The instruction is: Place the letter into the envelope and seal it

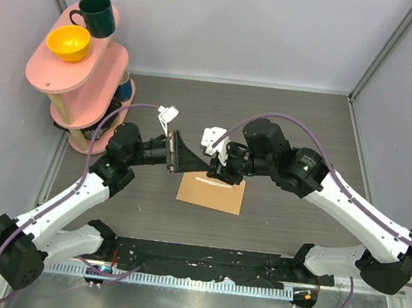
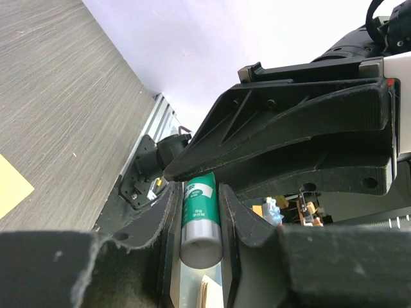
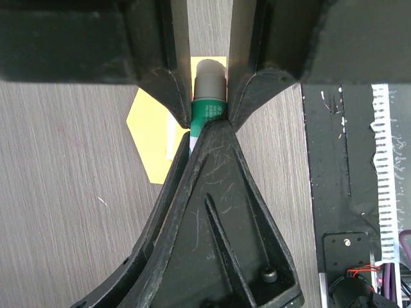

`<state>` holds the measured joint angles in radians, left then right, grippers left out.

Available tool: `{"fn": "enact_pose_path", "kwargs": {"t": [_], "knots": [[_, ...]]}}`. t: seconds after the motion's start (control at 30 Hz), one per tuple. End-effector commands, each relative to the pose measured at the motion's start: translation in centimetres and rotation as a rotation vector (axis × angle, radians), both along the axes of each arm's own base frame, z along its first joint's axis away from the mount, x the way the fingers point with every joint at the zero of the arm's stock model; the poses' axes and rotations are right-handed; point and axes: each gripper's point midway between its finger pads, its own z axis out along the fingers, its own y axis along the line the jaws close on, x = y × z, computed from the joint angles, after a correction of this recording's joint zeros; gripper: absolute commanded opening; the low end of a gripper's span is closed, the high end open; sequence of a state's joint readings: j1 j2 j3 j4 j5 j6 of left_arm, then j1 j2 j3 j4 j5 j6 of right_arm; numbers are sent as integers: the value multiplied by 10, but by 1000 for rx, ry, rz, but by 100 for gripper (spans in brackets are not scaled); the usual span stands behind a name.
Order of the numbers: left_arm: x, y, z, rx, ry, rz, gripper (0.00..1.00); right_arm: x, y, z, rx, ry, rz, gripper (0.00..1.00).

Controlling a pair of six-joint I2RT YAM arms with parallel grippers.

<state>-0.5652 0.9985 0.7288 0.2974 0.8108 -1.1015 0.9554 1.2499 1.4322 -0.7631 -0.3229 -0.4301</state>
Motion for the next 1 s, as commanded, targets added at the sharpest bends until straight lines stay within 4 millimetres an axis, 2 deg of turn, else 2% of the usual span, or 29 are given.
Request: {"fn": "enact_pose_path", "kwargs": {"t": [0.0, 0.03, 0.07, 0.17, 0.27, 0.3, 0.33, 0.4, 0.43, 0.47, 0.5, 0.57, 0.6, 0.63, 0.7, 0.73, 0.8, 0.83, 0.9, 0.93, 0.97], "knots": [[-3, 2, 5, -18, -39, 0, 0, 6, 11, 24, 100, -17, -24, 16], [-3, 4, 3, -10, -37, 8, 0, 7, 9, 25, 105, -15, -35, 23], [-1, 7, 2, -3, -41, 22, 0, 8, 7, 23, 102, -5, -46, 40], [14, 19, -9, 61, -62, 79, 0, 14, -4, 21, 97, 41, -88, 63], [33, 36, -16, 124, -100, 139, 0, 31, -24, 13, 92, 154, -157, 71], [36, 41, -26, 175, -123, 145, 0, 36, -30, 8, 86, 192, -174, 72], [38, 44, -32, 208, -149, 151, 0, 54, -45, 1, 79, 228, -243, 72], [38, 48, -42, 270, -190, 140, 0, 64, -56, -28, 14, 322, -278, 72], [38, 49, -46, 301, -279, 123, 0, 71, -63, -38, 0, 346, -308, 71], [39, 50, -49, 322, -311, 117, 0, 80, -71, -56, -22, 395, -343, 70], [37, 53, -58, 368, -325, 101, 0, 84, -75, -65, -33, 421, -358, 70], [37, 53, -67, 456, -476, 57, 0, 86, -79, -87, -64, 484, -379, 64], [36, 56, -80, 524, -482, 45, 0, 88, -79, -100, -84, 524, -386, 61], [33, 52, -87, 564, -579, -8, 0, 84, -80, -113, -103, 566, -389, 53], [36, 52, -98, 650, -638, -20, 0, 86, -78, -131, -93, 633, -423, 44], [30, 44, -101, 665, -681, -58, 0, 82, -80, -148, -106, 677, -450, 38], [30, 38, -112, 716, -743, -105, 0, 89, -80, -163, -83, 712, -512, 30], [27, 32, -117, 749, -771, -129, 0, 85, -83, -178, -96, 745, -538, 19], [26, 26, -124, 795, -830, -174, 0, 91, -84, -188, -77, 769, -599, 11], [25, 22, -137, 834, -838, -208, 0, 88, -86, -201, -96, 805, -618, 3], [26, 18, -137, 841, -858, -227, 0, 88, -86, -206, -99, 818, -625, 1]]}}
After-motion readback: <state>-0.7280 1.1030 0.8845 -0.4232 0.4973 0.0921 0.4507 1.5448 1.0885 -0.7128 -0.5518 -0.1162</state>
